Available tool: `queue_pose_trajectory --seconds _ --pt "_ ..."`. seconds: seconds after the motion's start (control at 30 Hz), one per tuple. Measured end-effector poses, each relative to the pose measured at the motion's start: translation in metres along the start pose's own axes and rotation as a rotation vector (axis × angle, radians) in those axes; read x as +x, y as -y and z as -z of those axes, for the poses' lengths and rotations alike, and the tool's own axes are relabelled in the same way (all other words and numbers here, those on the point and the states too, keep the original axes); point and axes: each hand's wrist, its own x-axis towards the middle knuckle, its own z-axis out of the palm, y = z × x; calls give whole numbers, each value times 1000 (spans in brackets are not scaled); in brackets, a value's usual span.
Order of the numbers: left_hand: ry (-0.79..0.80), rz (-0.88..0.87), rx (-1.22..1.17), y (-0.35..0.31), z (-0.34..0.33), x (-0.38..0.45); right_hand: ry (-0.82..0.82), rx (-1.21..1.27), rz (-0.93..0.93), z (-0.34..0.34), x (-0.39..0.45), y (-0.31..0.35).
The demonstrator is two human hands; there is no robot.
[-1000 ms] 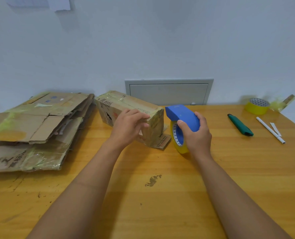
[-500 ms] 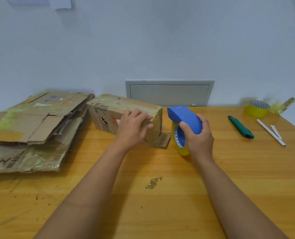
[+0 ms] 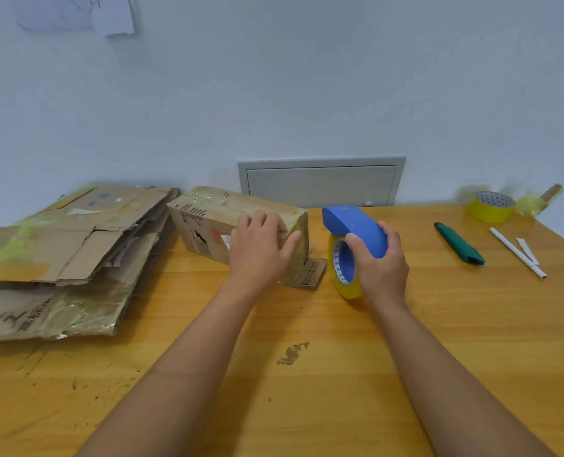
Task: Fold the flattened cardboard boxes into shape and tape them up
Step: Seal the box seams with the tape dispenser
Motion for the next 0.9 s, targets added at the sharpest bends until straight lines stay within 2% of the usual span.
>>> queue_pose_trajectory --seconds 0.13,0.27,0.57,0.9 --pt "26 68 183 -10 -4 5 -10 11 -8 1 1 0" --pt "16 78 186 -23 -6 6 -9 11 -8 2 -1 0" --pt "130 76 231 -6 8 -6 -10 9 -2 4 -1 -2" --pt "45 60 219 -5 -1 -8 20 -71 62 -4 -12 1"
